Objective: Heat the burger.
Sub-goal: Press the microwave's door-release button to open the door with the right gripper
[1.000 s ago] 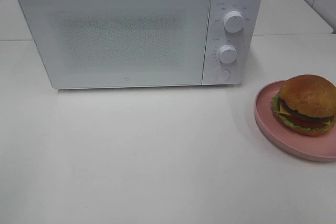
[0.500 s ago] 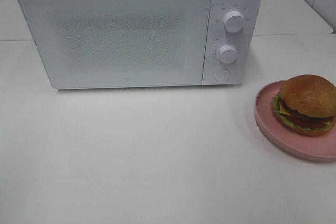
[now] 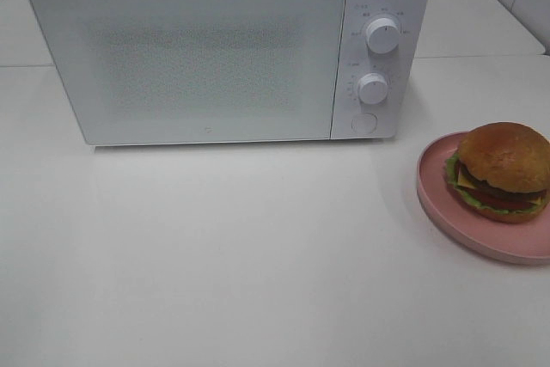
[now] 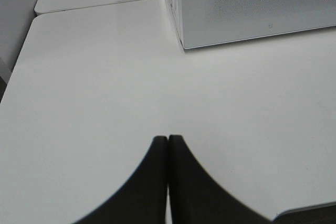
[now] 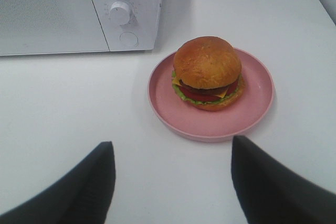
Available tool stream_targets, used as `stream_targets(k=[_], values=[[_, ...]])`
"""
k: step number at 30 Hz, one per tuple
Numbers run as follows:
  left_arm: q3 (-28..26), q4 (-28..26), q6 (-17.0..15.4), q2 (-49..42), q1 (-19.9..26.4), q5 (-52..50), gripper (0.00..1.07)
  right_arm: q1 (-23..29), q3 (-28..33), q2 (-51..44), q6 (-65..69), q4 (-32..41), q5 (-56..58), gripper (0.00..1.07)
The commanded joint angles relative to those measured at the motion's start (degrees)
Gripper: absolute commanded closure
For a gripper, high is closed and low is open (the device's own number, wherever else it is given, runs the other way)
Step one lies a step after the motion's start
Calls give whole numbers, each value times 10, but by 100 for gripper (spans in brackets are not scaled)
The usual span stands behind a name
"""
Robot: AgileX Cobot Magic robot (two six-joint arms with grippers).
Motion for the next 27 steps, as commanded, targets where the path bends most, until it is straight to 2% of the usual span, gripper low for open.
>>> stream_targets(k=[1, 27], values=[[2, -2, -1, -15, 3, -9, 106, -5, 1, -15, 3, 2, -9, 47], [2, -2, -1, -15, 3, -9, 106, -5, 1, -2, 3, 2, -11, 47]])
